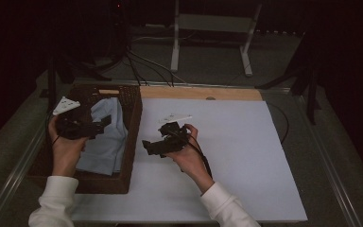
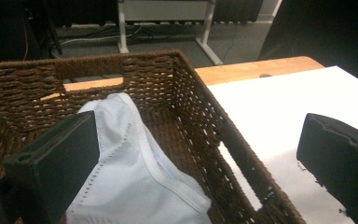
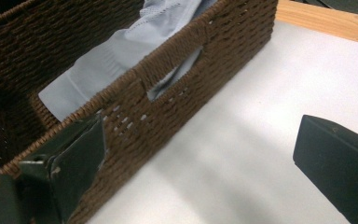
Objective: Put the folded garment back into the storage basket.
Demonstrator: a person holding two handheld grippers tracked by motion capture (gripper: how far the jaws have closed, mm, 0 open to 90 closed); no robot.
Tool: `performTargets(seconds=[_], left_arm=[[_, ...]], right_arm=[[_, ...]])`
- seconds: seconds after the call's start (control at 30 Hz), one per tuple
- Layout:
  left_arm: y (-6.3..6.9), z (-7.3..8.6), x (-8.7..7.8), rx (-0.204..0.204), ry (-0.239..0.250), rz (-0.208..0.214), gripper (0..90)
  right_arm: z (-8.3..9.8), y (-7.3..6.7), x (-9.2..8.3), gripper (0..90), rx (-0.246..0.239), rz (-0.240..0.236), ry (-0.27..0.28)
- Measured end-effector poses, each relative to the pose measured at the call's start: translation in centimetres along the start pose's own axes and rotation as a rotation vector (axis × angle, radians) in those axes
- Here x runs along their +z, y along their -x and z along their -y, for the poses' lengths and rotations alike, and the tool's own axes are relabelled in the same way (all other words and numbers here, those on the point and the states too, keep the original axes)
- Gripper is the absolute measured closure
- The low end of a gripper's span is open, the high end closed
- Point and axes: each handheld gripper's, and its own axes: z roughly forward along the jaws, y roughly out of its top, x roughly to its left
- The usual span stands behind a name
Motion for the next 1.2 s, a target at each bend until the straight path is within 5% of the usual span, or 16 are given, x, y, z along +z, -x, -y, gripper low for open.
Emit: performTargets(seconds=[1.2], left_arm=[[5.9, 3.6, -1.3, 0.066, 0.017, 0.072, 0.0]], right_arm=[[3.0, 4.3, -3.6, 2.7, 0.048, 0.052, 0.05]])
